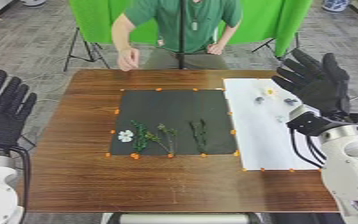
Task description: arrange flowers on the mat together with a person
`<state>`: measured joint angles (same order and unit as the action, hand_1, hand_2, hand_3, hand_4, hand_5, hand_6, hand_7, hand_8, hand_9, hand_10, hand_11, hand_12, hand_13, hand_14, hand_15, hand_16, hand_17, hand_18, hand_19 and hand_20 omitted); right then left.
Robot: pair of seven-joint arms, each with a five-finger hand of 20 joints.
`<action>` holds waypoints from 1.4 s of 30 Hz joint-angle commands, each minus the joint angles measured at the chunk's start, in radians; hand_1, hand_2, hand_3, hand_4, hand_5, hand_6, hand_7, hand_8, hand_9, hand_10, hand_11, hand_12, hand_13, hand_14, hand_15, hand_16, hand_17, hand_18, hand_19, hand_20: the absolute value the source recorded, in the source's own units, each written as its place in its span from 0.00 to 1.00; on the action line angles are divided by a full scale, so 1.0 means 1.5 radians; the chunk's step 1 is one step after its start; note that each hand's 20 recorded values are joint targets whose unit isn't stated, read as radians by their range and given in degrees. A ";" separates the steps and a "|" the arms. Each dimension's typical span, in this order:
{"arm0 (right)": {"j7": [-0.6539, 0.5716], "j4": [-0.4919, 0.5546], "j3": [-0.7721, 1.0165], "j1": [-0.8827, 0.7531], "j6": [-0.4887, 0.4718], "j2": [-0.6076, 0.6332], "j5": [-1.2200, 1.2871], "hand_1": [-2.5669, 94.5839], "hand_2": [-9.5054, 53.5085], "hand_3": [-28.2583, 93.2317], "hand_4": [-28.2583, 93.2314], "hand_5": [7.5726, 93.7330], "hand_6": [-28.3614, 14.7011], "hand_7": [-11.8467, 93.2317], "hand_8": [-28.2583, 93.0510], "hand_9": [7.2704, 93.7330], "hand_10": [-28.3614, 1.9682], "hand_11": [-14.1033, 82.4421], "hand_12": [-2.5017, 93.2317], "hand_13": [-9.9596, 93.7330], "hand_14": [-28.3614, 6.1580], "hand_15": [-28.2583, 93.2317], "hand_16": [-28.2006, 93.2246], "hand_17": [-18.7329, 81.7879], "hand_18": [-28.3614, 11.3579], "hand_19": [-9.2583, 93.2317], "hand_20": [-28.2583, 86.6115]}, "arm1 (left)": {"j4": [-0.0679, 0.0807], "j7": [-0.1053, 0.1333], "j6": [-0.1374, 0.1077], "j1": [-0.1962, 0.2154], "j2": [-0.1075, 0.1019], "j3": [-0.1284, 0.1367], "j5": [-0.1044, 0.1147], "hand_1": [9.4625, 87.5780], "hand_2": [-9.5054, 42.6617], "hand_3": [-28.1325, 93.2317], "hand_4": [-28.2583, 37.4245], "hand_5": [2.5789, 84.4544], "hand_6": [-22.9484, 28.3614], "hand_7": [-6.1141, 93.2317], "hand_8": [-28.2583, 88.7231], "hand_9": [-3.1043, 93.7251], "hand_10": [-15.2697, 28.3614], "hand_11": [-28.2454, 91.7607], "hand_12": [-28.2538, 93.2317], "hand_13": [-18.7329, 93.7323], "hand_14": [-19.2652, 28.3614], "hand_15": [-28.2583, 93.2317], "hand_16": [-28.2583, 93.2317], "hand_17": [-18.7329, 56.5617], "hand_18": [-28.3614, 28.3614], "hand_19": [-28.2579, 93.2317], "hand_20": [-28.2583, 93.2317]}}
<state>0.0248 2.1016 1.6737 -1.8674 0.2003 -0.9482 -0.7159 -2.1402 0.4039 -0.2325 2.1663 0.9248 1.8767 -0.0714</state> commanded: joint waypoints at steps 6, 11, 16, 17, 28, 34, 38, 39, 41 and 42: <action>-0.004 -0.009 -0.057 0.047 0.037 0.008 0.004 0.16 0.35 0.80 0.03 0.32 0.53 0.19 0.18 0.30 0.39 0.17 0.18 0.36 0.37 0.33 0.42 0.29 0.27 0.45 0.36 | -0.008 0.001 0.003 0.030 -0.008 0.015 0.000 0.21 0.43 0.78 0.00 0.43 0.59 0.16 0.17 0.34 0.66 0.35 0.29 0.30 0.61 0.36 0.18 0.18 0.68 0.42 0.31; -0.014 -0.007 -0.059 0.043 0.031 0.001 0.005 0.16 0.35 0.81 0.03 0.32 0.53 0.19 0.18 0.30 0.39 0.17 0.18 0.36 0.37 0.33 0.42 0.29 0.27 0.45 0.36 | -0.014 0.006 -0.011 0.040 -0.003 0.019 0.009 0.20 0.43 0.78 0.00 0.43 0.58 0.16 0.17 0.35 0.66 0.35 0.29 0.32 0.63 0.37 0.18 0.18 0.69 0.43 0.31; -0.019 -0.006 -0.051 0.037 0.014 -0.002 0.002 0.16 0.35 0.81 0.03 0.32 0.53 0.19 0.18 0.30 0.39 0.17 0.19 0.36 0.37 0.33 0.42 0.29 0.27 0.45 0.36 | -0.017 0.007 -0.005 0.039 -0.004 0.020 0.002 0.20 0.43 0.78 0.00 0.43 0.58 0.16 0.17 0.35 0.67 0.35 0.29 0.32 0.63 0.37 0.18 0.18 0.69 0.43 0.31; -0.018 -0.008 -0.057 0.044 0.020 0.002 0.001 0.16 0.35 0.81 0.03 0.32 0.53 0.19 0.18 0.30 0.39 0.17 0.19 0.36 0.37 0.33 0.42 0.29 0.27 0.46 0.36 | -0.015 0.006 -0.005 0.035 -0.004 0.016 0.000 0.20 0.43 0.78 0.00 0.43 0.58 0.16 0.17 0.35 0.67 0.35 0.29 0.32 0.63 0.37 0.18 0.18 0.69 0.43 0.31; -0.036 0.007 -0.010 -0.017 -0.006 -0.020 0.001 0.16 0.35 0.81 0.03 0.31 0.52 0.19 0.18 0.30 0.39 0.17 0.19 0.36 0.36 0.34 0.42 0.29 0.27 0.46 0.36 | -0.004 0.007 0.008 0.028 0.023 -0.011 -0.024 0.20 0.43 0.78 0.00 0.43 0.58 0.16 0.17 0.35 0.66 0.35 0.29 0.32 0.63 0.37 0.18 0.18 0.69 0.43 0.31; -0.049 0.026 0.064 -0.090 -0.057 -0.058 0.002 0.16 0.35 0.81 0.03 0.31 0.52 0.19 0.18 0.30 0.38 0.17 0.19 0.36 0.36 0.34 0.41 0.29 0.27 0.46 0.36 | 0.000 0.011 0.027 0.029 0.029 -0.015 -0.021 0.20 0.42 0.78 0.00 0.43 0.58 0.16 0.17 0.35 0.66 0.35 0.29 0.33 0.63 0.37 0.18 0.18 0.70 0.43 0.31; -0.048 0.035 0.089 -0.119 -0.057 -0.070 0.003 0.16 0.35 0.81 0.04 0.31 0.52 0.19 0.18 0.30 0.38 0.17 0.19 0.36 0.36 0.34 0.41 0.29 0.27 0.46 0.36 | 0.003 0.004 0.030 0.022 0.025 -0.019 -0.024 0.20 0.42 0.78 0.00 0.43 0.58 0.16 0.17 0.35 0.66 0.35 0.29 0.33 0.64 0.37 0.18 0.18 0.70 0.43 0.31; -0.048 0.034 0.091 -0.121 -0.060 -0.068 0.003 0.16 0.35 0.81 0.04 0.31 0.52 0.19 0.18 0.30 0.38 0.17 0.19 0.36 0.36 0.34 0.41 0.29 0.27 0.46 0.36 | 0.003 0.003 0.028 0.021 0.025 -0.020 -0.024 0.20 0.42 0.78 0.00 0.43 0.58 0.16 0.17 0.35 0.66 0.35 0.29 0.33 0.64 0.37 0.18 0.18 0.70 0.43 0.31; -0.047 0.035 0.086 -0.120 -0.054 -0.063 0.002 0.16 0.35 0.81 0.04 0.31 0.52 0.19 0.18 0.30 0.38 0.17 0.19 0.36 0.36 0.34 0.41 0.29 0.27 0.46 0.36 | 0.005 0.002 0.029 0.018 0.023 -0.023 -0.023 0.20 0.42 0.78 0.00 0.43 0.58 0.16 0.17 0.35 0.66 0.35 0.29 0.33 0.64 0.37 0.18 0.18 0.70 0.43 0.31; -0.046 0.031 0.077 -0.111 -0.048 -0.058 0.002 0.16 0.35 0.81 0.04 0.31 0.52 0.19 0.18 0.30 0.38 0.17 0.19 0.36 0.36 0.34 0.41 0.29 0.27 0.46 0.36 | 0.005 0.002 0.030 0.018 0.023 -0.022 -0.022 0.20 0.42 0.78 0.00 0.43 0.58 0.16 0.17 0.35 0.66 0.35 0.29 0.33 0.64 0.37 0.18 0.18 0.70 0.43 0.31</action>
<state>-0.0466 2.1553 1.8026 -2.0147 0.0895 -1.0396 -0.7135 -2.1463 0.4116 -0.2016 2.1929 0.9592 1.8577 -0.1021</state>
